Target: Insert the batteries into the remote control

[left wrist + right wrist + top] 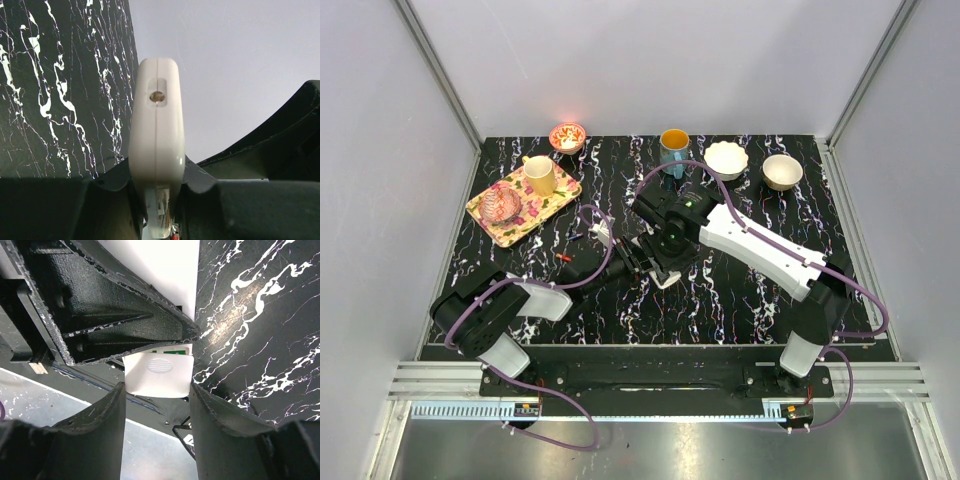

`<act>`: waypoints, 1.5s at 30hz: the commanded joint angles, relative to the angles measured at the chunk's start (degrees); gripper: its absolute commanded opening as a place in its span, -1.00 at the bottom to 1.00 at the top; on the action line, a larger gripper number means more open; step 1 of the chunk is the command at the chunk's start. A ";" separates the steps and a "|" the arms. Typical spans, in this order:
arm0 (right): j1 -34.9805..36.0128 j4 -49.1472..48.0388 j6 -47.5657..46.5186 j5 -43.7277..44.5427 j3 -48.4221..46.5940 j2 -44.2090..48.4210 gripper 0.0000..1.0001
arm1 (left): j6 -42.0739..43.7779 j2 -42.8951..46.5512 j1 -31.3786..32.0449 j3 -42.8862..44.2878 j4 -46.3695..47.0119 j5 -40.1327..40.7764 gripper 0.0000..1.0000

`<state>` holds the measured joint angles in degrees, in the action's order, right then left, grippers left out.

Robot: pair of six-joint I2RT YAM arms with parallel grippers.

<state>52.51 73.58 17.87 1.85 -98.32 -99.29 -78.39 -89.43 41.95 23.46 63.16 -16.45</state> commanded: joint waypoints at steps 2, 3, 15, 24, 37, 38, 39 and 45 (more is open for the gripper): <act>0.22 -0.98 0.32 -1.06 0.50 1.46 -1.00 | -0.36 1.89 0.06 0.27 5.14 -0.08 -1.00; 0.31 -0.98 0.33 -1.06 0.59 1.46 -1.00 | -0.36 1.89 0.06 0.18 5.14 -0.08 -1.00; 0.22 -1.86 0.50 -1.49 1.91 1.55 -1.00 | -0.62 2.06 0.06 0.09 5.66 -0.08 -1.00; 0.31 -1.69 0.94 -1.67 1.99 2.43 -1.00 | -0.53 1.45 0.06 0.18 5.66 -0.08 -1.00; 0.49 -1.16 0.94 -1.67 2.17 2.78 -1.00 | -0.45 1.45 0.14 0.09 5.57 0.10 -1.00; 0.57 -1.16 0.85 -1.67 2.08 2.78 -1.00 | -0.45 1.36 0.06 0.18 5.75 0.01 -1.00; 0.49 -1.25 0.85 -1.58 2.17 2.78 -1.00 | -0.53 1.27 0.06 0.27 5.75 0.01 -1.00; 0.57 -1.60 0.41 -1.32 2.17 2.17 -1.00 | -0.62 1.45 0.15 -0.08 6.63 -0.51 -1.00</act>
<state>52.51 72.66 18.28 0.80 -96.16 -99.04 -78.37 -89.41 41.95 23.42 63.16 -16.45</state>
